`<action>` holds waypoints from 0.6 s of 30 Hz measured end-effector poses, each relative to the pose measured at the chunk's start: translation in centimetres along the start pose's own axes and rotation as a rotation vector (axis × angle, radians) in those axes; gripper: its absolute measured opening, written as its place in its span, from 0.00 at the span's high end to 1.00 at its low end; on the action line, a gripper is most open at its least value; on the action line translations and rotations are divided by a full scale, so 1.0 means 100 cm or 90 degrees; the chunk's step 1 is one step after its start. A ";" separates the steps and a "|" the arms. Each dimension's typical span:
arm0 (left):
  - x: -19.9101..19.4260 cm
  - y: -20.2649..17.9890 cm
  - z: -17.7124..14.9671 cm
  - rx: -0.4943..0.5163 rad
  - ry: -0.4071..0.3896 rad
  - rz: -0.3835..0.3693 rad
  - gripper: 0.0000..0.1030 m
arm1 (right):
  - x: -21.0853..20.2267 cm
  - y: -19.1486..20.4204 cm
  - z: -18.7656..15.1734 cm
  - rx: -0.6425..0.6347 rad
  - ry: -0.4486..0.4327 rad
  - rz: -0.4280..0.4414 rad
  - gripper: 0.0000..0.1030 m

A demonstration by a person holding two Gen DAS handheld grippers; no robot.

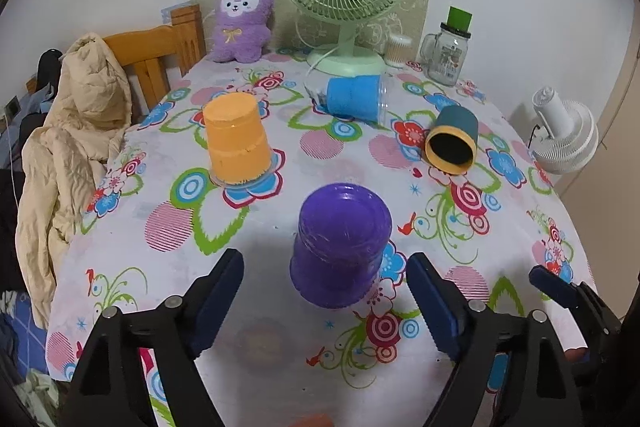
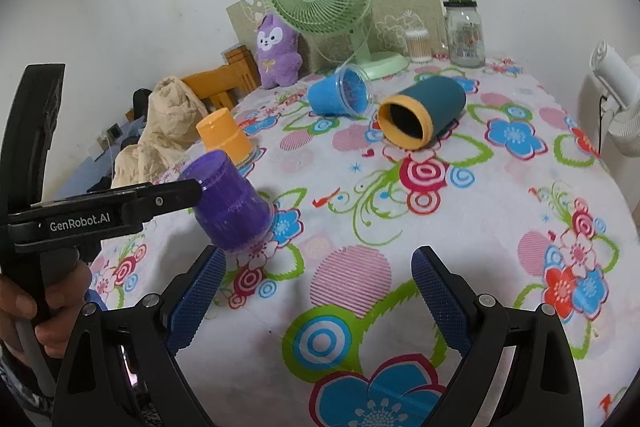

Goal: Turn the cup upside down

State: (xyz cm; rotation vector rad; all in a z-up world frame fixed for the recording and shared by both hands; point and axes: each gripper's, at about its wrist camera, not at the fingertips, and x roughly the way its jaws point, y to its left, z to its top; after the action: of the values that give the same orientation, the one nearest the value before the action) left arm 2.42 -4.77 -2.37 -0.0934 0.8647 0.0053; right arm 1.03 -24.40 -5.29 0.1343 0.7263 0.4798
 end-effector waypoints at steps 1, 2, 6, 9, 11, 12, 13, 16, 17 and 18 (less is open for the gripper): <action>-0.002 0.001 0.000 -0.001 -0.003 -0.001 0.15 | -0.001 0.002 0.003 -0.001 -0.002 -0.002 0.07; -0.004 0.002 0.000 -0.001 -0.008 -0.004 0.13 | -0.003 0.004 0.005 -0.004 -0.004 -0.005 0.07; -0.010 0.005 0.000 -0.001 -0.020 -0.008 0.11 | -0.006 0.013 0.014 -0.017 -0.014 -0.021 0.07; -0.016 0.008 0.002 -0.002 -0.031 -0.013 0.10 | -0.009 0.016 0.022 -0.021 -0.031 -0.032 0.07; -0.023 0.011 0.003 -0.004 -0.044 -0.013 0.09 | -0.012 0.018 0.027 -0.019 -0.042 -0.034 0.07; -0.025 0.013 0.004 -0.005 -0.051 -0.012 0.08 | -0.013 0.020 0.030 -0.019 -0.046 -0.034 0.07; -0.028 0.014 0.004 -0.006 -0.058 -0.010 0.07 | -0.015 0.021 0.033 -0.020 -0.049 -0.034 0.07; -0.035 0.022 0.006 -0.012 -0.079 -0.005 0.04 | -0.019 0.028 0.039 -0.027 -0.060 -0.033 0.07; -0.038 0.025 0.006 -0.019 -0.086 -0.005 0.03 | -0.020 0.031 0.042 -0.030 -0.064 -0.033 0.07; -0.040 0.028 0.007 -0.025 -0.090 -0.007 0.03 | -0.022 0.034 0.044 -0.033 -0.068 -0.032 0.07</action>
State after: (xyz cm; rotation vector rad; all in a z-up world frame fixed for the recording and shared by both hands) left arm 0.24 -1.78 0.89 -0.1335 0.7228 0.0182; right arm 1.30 -22.18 0.28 0.0924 0.6105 0.4391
